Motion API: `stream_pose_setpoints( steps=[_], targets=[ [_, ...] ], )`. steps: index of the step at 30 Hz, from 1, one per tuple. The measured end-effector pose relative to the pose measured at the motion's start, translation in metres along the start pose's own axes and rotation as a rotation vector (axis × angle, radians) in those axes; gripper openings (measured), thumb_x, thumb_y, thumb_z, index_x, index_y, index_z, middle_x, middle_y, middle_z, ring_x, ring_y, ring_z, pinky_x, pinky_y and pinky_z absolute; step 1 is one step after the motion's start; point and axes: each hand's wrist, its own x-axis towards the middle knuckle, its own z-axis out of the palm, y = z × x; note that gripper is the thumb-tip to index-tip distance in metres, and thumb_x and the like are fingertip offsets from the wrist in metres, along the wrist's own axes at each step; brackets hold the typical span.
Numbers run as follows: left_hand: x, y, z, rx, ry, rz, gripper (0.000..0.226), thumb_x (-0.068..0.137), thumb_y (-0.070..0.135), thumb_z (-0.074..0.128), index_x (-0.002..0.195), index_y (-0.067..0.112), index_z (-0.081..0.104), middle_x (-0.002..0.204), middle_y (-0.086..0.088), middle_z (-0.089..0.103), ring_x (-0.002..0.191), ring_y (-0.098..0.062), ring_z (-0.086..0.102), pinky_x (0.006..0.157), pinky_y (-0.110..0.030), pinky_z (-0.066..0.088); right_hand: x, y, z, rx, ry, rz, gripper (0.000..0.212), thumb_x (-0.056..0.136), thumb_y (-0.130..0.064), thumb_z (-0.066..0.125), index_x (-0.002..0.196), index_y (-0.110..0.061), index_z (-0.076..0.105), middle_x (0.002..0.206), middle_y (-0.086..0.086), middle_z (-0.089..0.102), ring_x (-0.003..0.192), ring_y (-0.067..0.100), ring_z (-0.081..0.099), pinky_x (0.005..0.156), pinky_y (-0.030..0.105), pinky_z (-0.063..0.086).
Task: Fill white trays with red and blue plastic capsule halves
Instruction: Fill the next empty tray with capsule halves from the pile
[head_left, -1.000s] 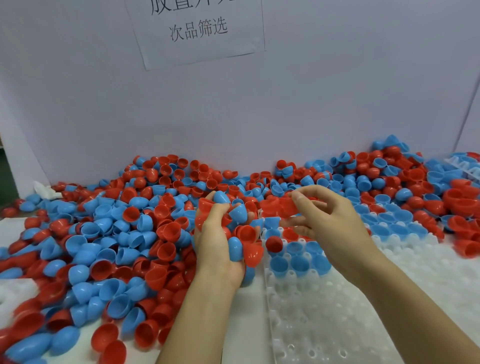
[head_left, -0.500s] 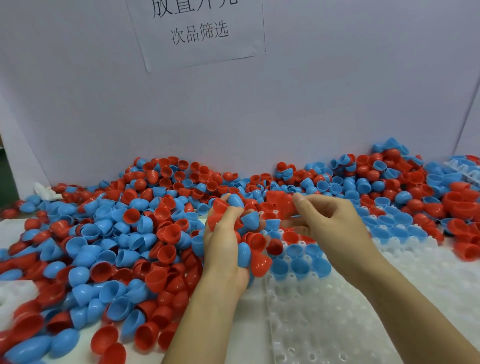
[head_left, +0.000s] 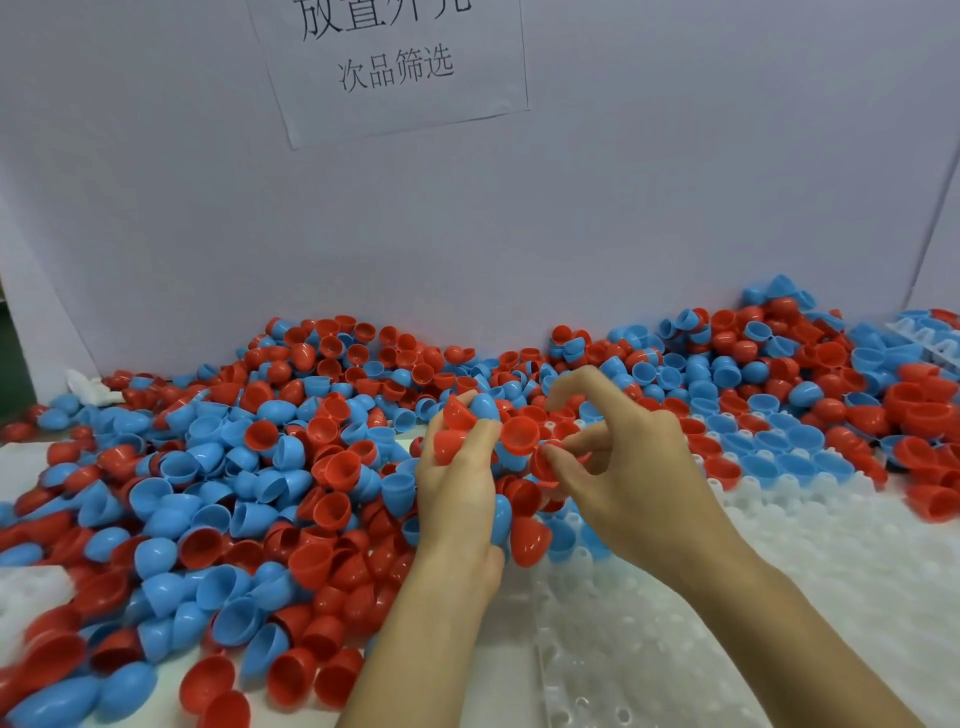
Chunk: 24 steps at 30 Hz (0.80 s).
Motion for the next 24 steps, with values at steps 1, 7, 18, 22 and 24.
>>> stream_pose_setpoints(
  steps=[1, 7, 18, 22, 24],
  targets=[
    [0.001, 0.000, 0.000, -0.003, -0.006, -0.004, 0.027, 0.091, 0.010, 0.065, 0.111, 0.028, 0.071, 0.099, -0.016, 0.075, 0.087, -0.035, 0.075, 0.066, -0.045, 0.060, 0.000, 0.001, -0.001, -0.092, -0.033, -0.070, 0.033, 0.089, -0.020, 0.072, 0.103, -0.044, 0.054, 0.072, -0.011, 0.070, 0.061, 0.005, 0.068, 0.055, 0.023, 0.060],
    [0.003, 0.001, -0.002, 0.030, 0.007, -0.013, 0.019, 0.092, 0.010, 0.064, 0.103, 0.024, 0.070, 0.094, -0.022, 0.072, 0.073, -0.029, 0.071, 0.054, -0.037, 0.057, 0.004, 0.005, -0.019, -0.200, -0.184, -0.022, 0.018, 0.093, -0.023, 0.067, 0.106, -0.034, 0.072, 0.074, -0.013, 0.071, 0.064, -0.001, 0.067, 0.064, 0.020, 0.059],
    [0.011, 0.009, -0.014, 0.020, 0.024, -0.079, 0.018, 0.094, 0.023, 0.064, 0.111, 0.019, 0.067, 0.087, -0.014, 0.072, 0.061, -0.022, 0.068, 0.050, -0.032, 0.054, -0.001, 0.048, -0.084, -0.513, -0.366, 0.317, 0.011, 0.086, -0.024, 0.077, 0.094, -0.031, 0.078, 0.077, -0.017, 0.061, 0.067, 0.005, 0.058, 0.049, 0.013, 0.037],
    [0.011, 0.012, -0.017, 0.038, 0.039, -0.108, 0.018, 0.093, 0.026, 0.064, 0.080, 0.017, 0.072, 0.073, -0.010, 0.072, 0.056, -0.019, 0.066, 0.050, -0.032, 0.054, 0.001, 0.051, -0.060, -0.541, -0.453, 0.378, 0.014, 0.087, -0.017, 0.076, 0.095, -0.029, 0.078, 0.080, -0.012, 0.059, 0.071, 0.009, 0.061, 0.062, 0.025, 0.055],
    [0.012, 0.014, -0.019, 0.033, 0.054, -0.107, 0.027, 0.093, 0.025, 0.064, 0.068, 0.022, 0.073, 0.071, -0.010, 0.071, 0.054, -0.018, 0.066, 0.049, -0.032, 0.054, 0.001, 0.051, -0.057, -0.568, -0.467, 0.387, 0.017, 0.087, -0.016, 0.075, 0.099, -0.028, 0.078, 0.084, -0.010, 0.064, 0.073, 0.011, 0.064, 0.070, 0.029, 0.060]
  ],
)
